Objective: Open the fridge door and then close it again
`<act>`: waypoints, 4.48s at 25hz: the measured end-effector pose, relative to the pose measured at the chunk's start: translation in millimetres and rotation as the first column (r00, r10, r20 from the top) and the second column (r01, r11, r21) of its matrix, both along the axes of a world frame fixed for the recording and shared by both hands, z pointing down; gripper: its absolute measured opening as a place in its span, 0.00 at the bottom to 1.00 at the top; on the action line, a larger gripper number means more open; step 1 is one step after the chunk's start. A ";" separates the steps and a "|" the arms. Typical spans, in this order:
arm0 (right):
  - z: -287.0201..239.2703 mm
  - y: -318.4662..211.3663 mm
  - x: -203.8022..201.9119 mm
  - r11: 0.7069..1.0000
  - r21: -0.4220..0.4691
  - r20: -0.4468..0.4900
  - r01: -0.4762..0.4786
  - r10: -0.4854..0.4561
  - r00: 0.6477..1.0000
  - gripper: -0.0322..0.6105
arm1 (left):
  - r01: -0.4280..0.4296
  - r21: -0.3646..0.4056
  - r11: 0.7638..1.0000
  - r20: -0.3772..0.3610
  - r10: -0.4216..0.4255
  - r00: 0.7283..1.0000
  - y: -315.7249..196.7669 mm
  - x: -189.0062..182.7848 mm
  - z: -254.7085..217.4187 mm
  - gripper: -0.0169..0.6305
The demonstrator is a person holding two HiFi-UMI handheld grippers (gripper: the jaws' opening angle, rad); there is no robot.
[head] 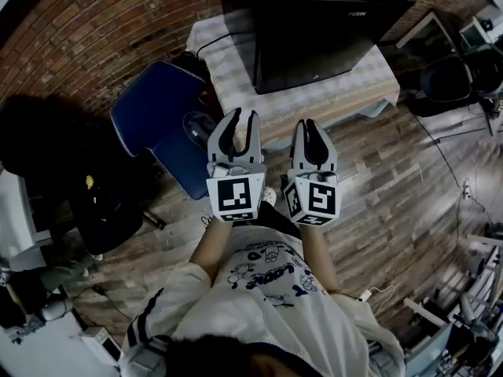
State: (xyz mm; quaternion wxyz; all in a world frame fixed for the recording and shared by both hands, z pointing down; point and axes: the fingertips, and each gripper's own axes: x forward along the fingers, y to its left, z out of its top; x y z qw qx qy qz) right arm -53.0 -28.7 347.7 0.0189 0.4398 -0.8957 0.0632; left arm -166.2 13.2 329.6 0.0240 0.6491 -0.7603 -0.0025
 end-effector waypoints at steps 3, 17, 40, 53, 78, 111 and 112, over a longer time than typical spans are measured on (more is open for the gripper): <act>-0.1 -25.7 1.2 0.999 -0.005 0.003 0.036 -0.036 0.999 0.16 | 0.034 -0.002 0.999 0.003 -0.034 0.999 -20.8 3.3 -0.7 0.17; 17.9 -82.4 -13.1 0.987 -0.051 0.009 0.150 -0.149 0.989 0.16 | 0.092 -0.046 0.995 -0.065 -0.095 0.993 -67.1 -2.8 19.0 0.17; 45.0 -142.7 -56.0 0.990 -0.106 -0.044 0.090 -0.095 0.994 0.16 | -0.092 -0.141 0.986 -0.127 0.074 0.989 -144.7 -39.9 58.9 0.28; 67.3 -159.2 -67.7 0.989 -0.144 -0.085 0.037 -0.049 0.995 0.16 | -0.233 -0.137 0.963 -0.142 0.214 0.966 -177.2 -40.3 70.8 0.31; 83.1 -175.6 -82.4 0.984 -0.175 -0.119 0.026 -0.047 0.992 0.16 | -0.335 -0.126 0.934 -0.111 0.322 0.940 -201.2 -38.6 80.2 0.33; 87.0 -182.5 -71.5 0.985 -0.170 -0.106 0.008 -0.026 0.994 0.16 | -0.358 -0.123 0.926 -0.090 0.349 0.933 -201.6 -37.6 80.5 0.31; 87.0 -181.5 -70.3 0.985 -0.171 -0.106 0.013 -0.032 0.994 0.16 | -0.354 -0.126 0.927 -0.089 0.344 0.935 -201.6 -37.3 80.6 0.31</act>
